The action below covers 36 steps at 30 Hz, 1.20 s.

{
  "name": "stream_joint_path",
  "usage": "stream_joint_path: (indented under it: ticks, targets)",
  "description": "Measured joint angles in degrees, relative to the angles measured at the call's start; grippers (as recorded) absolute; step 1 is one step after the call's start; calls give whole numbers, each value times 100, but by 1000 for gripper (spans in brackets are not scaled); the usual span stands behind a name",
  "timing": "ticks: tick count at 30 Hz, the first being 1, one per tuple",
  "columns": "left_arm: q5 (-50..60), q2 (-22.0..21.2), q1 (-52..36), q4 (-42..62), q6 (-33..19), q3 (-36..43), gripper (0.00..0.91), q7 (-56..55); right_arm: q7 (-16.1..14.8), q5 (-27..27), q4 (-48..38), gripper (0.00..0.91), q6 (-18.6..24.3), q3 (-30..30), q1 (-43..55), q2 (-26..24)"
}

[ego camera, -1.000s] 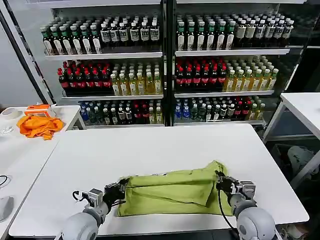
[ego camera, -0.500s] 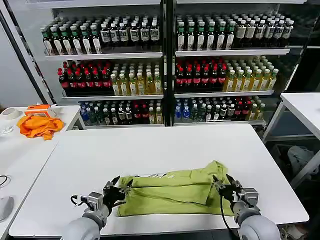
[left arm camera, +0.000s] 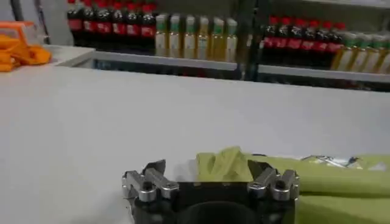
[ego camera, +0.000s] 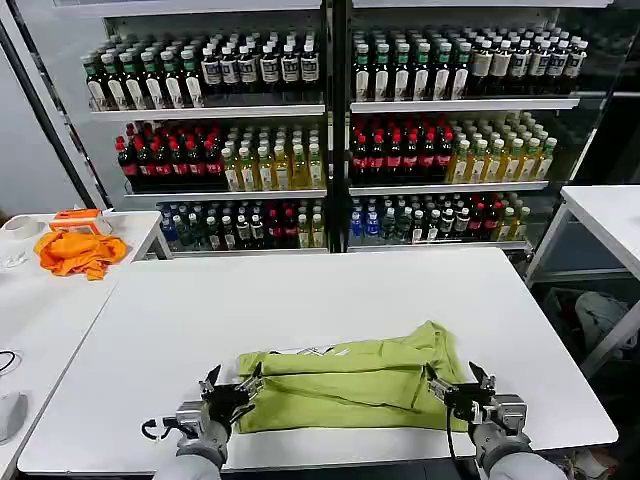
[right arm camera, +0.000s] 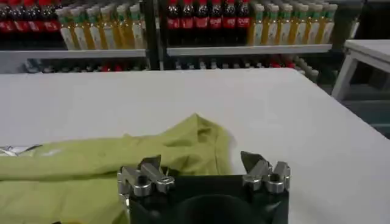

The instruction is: Fold and organize the clothes.

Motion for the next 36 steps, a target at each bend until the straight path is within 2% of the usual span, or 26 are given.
stream_joint_path:
  ticks: [1,3,5,6,7,9,21,36]
  targets:
    - [33,-59,21,0,-25,8,695,-28,1,-3,15,907,-1,5,-18,1]
    - [97,-181,68,-1,-71,41,494,-76,1,-9,40,907,-1,25,-50,-3]
    - [157,-291,110,3,-112,73,363,-117,1,-11,64,907,-1,49,-82,-9]
    - [184,-341,127,9,-129,88,232,-133,1,-12,71,907,-1,61,-97,-11]
    - [216,-394,139,19,-147,104,151,-148,0,-13,80,907,-1,72,-113,-10]
    - [266,-470,143,39,-181,132,50,-173,0,-17,91,907,-1,91,-140,-7]
    - [466,-747,163,232,-424,267,20,-242,1,-29,197,907,7,206,-268,-3]
    - [258,-689,216,102,-474,49,20,-219,42,-10,269,907,8,238,-272,5]
